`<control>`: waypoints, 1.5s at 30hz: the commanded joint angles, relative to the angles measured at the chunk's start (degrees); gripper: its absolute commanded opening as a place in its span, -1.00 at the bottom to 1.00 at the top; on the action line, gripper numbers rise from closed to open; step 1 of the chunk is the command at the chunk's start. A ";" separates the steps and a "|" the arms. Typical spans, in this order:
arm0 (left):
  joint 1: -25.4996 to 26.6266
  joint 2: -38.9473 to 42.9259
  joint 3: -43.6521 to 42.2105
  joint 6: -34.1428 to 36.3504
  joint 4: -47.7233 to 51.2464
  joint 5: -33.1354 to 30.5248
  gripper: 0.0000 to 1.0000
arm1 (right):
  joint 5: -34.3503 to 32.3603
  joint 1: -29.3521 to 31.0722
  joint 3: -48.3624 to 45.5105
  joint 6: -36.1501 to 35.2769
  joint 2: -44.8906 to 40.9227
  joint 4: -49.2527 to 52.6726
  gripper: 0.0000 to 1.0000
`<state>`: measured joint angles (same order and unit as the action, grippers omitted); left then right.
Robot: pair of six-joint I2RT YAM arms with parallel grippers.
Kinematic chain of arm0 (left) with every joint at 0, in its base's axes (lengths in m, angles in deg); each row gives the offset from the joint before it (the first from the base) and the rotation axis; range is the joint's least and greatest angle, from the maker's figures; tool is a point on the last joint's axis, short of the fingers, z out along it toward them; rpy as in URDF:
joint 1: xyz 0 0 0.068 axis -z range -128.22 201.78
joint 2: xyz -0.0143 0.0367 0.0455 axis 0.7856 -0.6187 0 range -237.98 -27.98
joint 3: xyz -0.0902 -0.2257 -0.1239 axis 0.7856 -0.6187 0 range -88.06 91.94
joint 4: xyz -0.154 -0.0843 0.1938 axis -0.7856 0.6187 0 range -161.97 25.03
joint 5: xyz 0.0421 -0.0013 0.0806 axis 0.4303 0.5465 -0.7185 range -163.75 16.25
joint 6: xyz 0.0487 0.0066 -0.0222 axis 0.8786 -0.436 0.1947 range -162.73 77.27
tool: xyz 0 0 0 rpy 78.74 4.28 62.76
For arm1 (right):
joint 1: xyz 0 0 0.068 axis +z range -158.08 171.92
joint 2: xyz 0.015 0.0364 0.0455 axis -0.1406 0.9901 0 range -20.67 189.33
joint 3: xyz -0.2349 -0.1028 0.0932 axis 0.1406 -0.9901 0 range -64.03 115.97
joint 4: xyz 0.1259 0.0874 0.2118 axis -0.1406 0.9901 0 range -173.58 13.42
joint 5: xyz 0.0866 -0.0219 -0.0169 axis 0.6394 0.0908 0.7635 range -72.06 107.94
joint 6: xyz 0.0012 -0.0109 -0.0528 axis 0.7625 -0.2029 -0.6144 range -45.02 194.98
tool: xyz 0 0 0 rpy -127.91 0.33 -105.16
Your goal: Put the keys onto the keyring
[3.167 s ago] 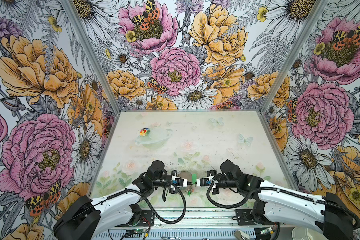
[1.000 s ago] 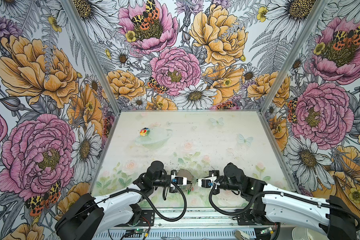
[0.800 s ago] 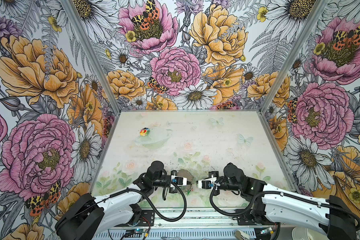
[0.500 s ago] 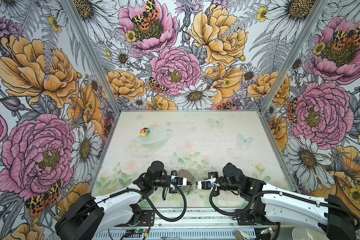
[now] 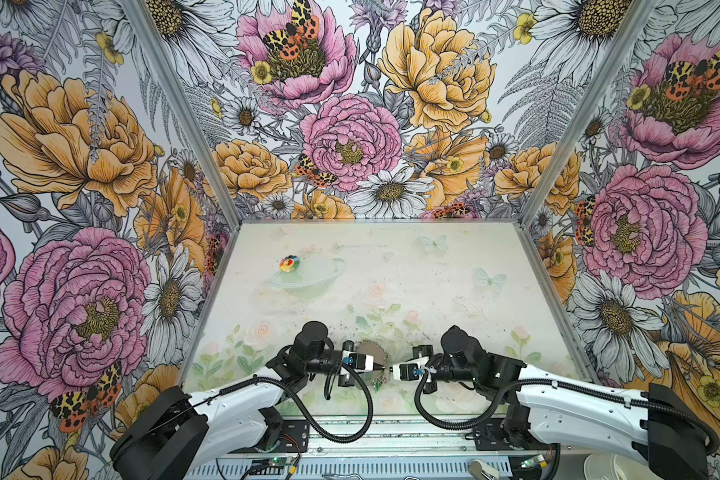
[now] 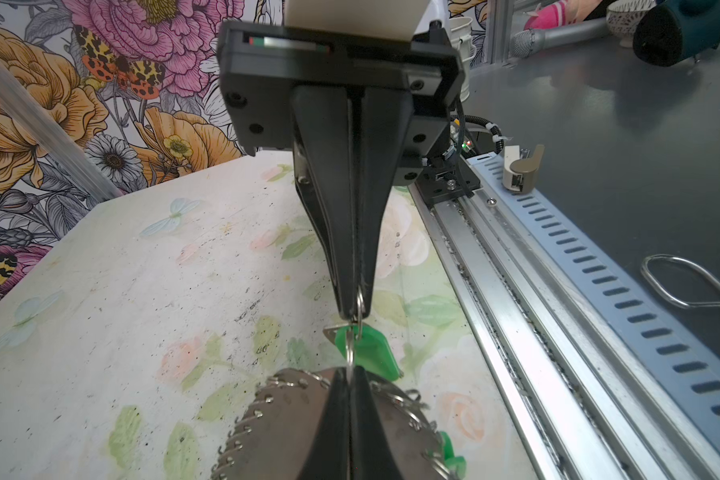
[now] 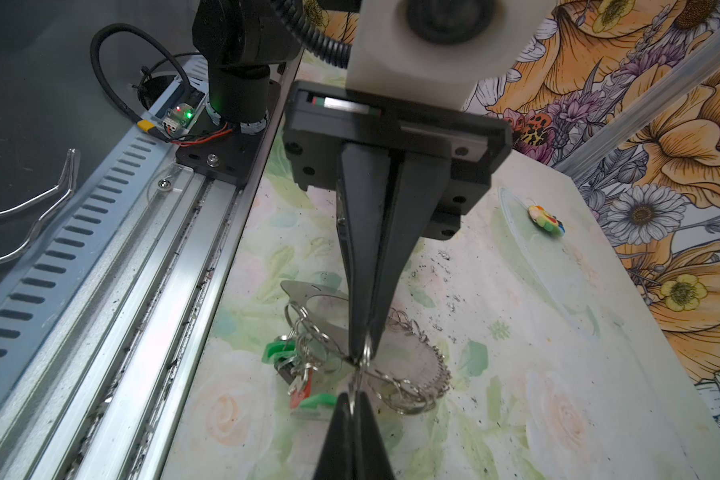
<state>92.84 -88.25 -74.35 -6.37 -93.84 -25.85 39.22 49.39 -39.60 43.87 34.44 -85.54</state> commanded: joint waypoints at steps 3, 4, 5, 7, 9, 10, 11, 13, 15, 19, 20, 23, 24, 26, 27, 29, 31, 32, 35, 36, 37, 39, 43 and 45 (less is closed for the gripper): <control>-0.28 -0.72 1.60 -0.66 -0.76 2.04 -1.00 | -1.27 0.42 0.99 -0.60 -0.79 -1.50 -1.00; -0.28 -0.69 1.67 -0.67 -0.75 1.87 -1.00 | -1.96 0.45 0.93 -0.86 -1.22 -1.03 -1.00; -0.27 -0.64 1.59 -0.67 -0.66 1.60 -1.00 | -3.04 0.36 0.82 -1.00 -1.85 -0.48 -1.00; -0.29 -0.24 1.50 -0.52 -0.64 1.22 -1.00 | -4.70 0.36 0.41 -1.03 -2.69 -0.07 -1.00; -0.25 -0.02 1.41 -0.49 -0.56 0.94 -1.00 | -5.02 0.41 0.28 -0.88 -2.98 -0.13 -1.00; -0.28 0.02 1.40 -0.50 -0.59 0.73 -1.00 | -5.32 0.40 0.18 -0.88 -3.08 -0.26 -1.00; -0.27 -0.15 1.46 -0.41 -0.55 0.75 -1.00 | -5.70 0.36 0.02 -0.79 -3.04 -0.49 -1.00; -0.23 -0.32 1.49 -0.49 -0.62 1.00 -1.00 | -5.57 0.43 0.23 -0.82 -2.63 -0.77 -1.00; -0.28 -0.27 1.52 -0.49 -0.55 0.99 -1.00 | -5.42 0.43 0.53 -0.71 -1.90 -0.68 -1.00; -0.28 0.07 1.49 -0.49 -0.55 0.96 -1.00 | -4.28 0.39 0.66 -0.71 -1.32 -0.85 -1.00; -0.28 0.10 1.41 -0.58 -0.59 0.88 -1.00 | -3.40 0.36 0.71 -0.63 -1.20 -0.77 -1.00; -0.27 -0.10 1.42 -0.63 -0.88 0.03 -1.00 | -0.77 0.40 0.63 -0.55 -1.59 -0.34 -1.00; -0.28 -0.08 1.45 -0.76 -0.98 -0.20 -1.00 | -0.26 0.43 0.62 -0.46 -1.67 -0.23 -1.00; -0.27 -0.11 1.37 -0.93 -1.29 -0.39 -1.00 | 0.48 0.45 0.54 -0.20 -1.82 0.01 -1.00; -0.30 -0.09 1.33 -1.06 -1.33 -0.42 -1.00 | 0.97 0.47 0.54 -0.20 -1.94 0.18 -1.00; -0.28 -0.15 1.33 -1.20 -1.49 -0.50 -1.00 | 1.47 0.52 0.62 -0.18 -1.93 0.37 -1.00; -0.28 -0.27 1.40 -1.36 -1.49 -0.37 -1.00 | 1.82 0.46 0.72 -0.18 -1.69 0.29 -1.00; -0.28 -0.32 1.55 -1.47 -1.47 -0.26 -1.00 | 1.92 0.45 0.79 -0.20 -1.52 0.24 -1.00; -0.28 -0.37 1.61 -1.75 -1.49 0.45 -1.00 | 2.18 0.50 1.06 -0.26 -0.96 0.11 -1.00; -0.27 -0.45 1.67 -1.88 -1.45 0.49 -1.00 | 2.36 0.53 1.06 -0.20 -0.92 0.15 -1.00; -0.28 -0.55 1.73 -2.06 -1.45 0.51 -1.00 | 2.53 0.60 1.02 -0.04 -0.88 -0.12 -1.00; -0.28 -0.89 1.92 -2.28 -1.48 0.50 -1.00 | 2.81 0.61 0.97 0.03 -0.82 -0.33 -1.00; -0.25 -1.02 2.18 -2.86 -1.46 0.51 -1.00 | 2.63 0.88 1.06 0.08 -0.37 -0.41 -1.00; -0.28 -1.12 2.28 -3.11 -1.50 0.53 -1.00 | 2.58 1.09 1.15 0.07 -0.13 -0.76 -1.00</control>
<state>92.79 -89.28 -74.13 -8.01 -93.77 -25.87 39.15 49.72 -39.60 43.50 33.75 -85.58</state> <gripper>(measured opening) 0.050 0.046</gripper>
